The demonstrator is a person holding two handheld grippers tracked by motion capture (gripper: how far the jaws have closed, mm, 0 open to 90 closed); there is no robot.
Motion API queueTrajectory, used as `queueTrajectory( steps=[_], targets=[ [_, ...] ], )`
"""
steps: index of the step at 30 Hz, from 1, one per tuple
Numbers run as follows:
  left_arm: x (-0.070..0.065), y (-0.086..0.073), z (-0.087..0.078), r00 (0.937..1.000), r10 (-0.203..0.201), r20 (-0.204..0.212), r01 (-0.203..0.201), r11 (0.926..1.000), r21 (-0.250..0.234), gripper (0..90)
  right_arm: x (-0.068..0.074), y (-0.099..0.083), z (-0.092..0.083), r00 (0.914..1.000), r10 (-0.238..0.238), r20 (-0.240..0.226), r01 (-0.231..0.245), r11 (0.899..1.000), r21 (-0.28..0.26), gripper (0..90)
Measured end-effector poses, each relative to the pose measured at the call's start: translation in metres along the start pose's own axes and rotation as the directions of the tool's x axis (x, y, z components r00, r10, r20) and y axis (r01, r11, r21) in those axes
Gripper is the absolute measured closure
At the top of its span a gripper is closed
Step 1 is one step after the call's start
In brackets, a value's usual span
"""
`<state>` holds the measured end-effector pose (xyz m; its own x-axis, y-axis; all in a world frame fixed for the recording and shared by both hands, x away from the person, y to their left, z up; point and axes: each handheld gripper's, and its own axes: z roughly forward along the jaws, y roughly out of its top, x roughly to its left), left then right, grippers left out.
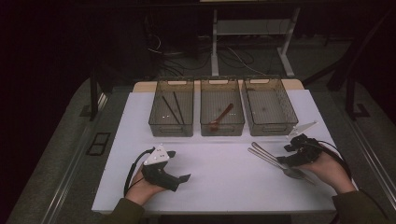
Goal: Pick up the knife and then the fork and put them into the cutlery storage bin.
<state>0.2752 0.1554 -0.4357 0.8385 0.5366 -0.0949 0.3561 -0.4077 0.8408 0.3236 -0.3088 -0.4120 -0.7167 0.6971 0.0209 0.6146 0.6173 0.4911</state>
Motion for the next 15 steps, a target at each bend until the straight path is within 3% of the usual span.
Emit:
queueTrajectory(
  steps=[7,15],
  targets=[
    [0.000,0.000,0.001,1.0000,-0.001,0.004,0.001,1.0000,-0.003,0.0,0.001,0.013,0.008,0.9997,-0.025,0.000,0.025,0.996,0.088,47.6],
    [0.000,0.000,0.001,1.0000,-0.003,0.007,0.003,1.0000,-0.004,0.0,0.005,0.024,0.018,0.9978,-0.062,-0.021,0.065,0.979,0.195,60.9]
  ],
)
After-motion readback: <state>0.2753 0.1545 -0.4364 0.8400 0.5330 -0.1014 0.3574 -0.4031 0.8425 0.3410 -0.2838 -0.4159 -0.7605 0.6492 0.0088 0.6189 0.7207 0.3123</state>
